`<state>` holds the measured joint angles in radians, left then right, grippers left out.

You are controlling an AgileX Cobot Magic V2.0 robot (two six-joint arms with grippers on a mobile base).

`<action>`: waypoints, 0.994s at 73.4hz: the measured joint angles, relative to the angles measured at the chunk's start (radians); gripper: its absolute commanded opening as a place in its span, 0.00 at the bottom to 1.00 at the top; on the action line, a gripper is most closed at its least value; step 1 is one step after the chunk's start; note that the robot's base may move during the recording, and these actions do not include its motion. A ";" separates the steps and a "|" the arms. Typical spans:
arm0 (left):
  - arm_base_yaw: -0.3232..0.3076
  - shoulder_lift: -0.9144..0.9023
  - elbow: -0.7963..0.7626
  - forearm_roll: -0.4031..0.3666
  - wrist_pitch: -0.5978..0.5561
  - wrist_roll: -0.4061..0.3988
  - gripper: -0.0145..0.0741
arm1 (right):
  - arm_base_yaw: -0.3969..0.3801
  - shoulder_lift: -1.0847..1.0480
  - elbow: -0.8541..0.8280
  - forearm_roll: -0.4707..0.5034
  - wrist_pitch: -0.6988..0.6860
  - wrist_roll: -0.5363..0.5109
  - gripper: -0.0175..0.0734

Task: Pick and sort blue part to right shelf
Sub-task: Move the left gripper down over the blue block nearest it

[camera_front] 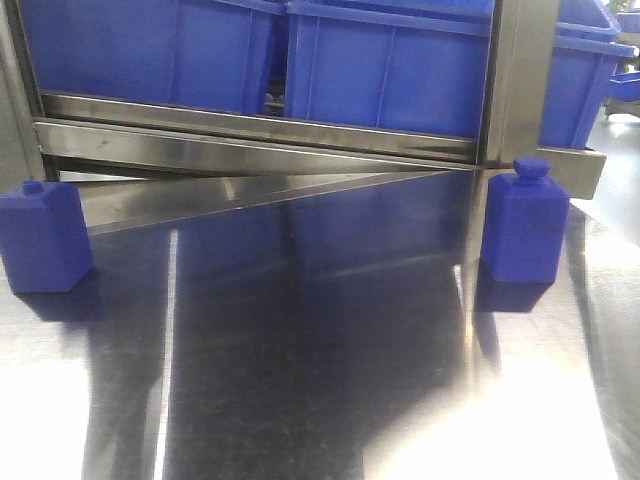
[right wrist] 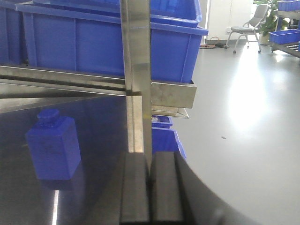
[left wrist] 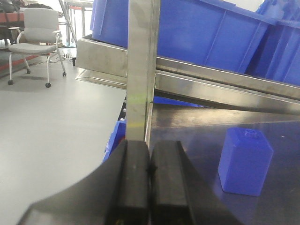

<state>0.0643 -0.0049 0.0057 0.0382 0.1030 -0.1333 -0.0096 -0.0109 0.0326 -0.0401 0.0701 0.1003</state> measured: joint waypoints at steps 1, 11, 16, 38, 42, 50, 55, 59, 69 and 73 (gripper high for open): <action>0.000 0.000 0.000 0.000 0.000 0.000 0.31 | 0.000 0.000 0.000 0.000 0.000 0.000 0.23; 0.000 0.000 0.000 0.000 0.000 0.000 0.31 | 0.000 0.000 0.000 0.000 0.000 0.000 0.23; 0.000 0.000 0.000 0.000 0.000 0.000 0.31 | 0.000 0.000 0.000 0.000 0.000 0.000 0.23; 0.000 0.000 0.000 0.000 -0.029 0.000 0.31 | 0.000 0.000 0.000 0.000 0.000 0.000 0.23; 0.000 0.000 0.000 0.000 -0.039 0.000 0.31 | 0.000 0.000 0.000 0.000 0.000 0.000 0.23; 0.000 0.000 0.000 0.000 -0.080 0.000 0.31 | 0.000 0.000 0.000 0.000 0.000 0.000 0.23; 0.000 0.000 0.000 0.000 -0.148 0.000 0.31 | 0.000 0.000 0.000 0.000 0.000 0.000 0.23; 0.000 0.000 0.000 0.000 -0.212 0.000 0.31 | 0.000 0.000 0.000 0.000 0.000 0.000 0.23; 0.000 0.002 -0.130 0.000 -0.147 0.000 0.31 | 0.000 0.000 0.000 0.000 0.000 0.000 0.23; 0.000 0.027 -0.236 0.000 -0.063 0.000 0.31 | 0.000 0.000 0.000 0.000 0.000 0.000 0.23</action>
<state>0.0643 0.0222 -0.2299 0.0382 0.0403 -0.1333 -0.0096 -0.0109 0.0326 -0.0401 0.0701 0.1003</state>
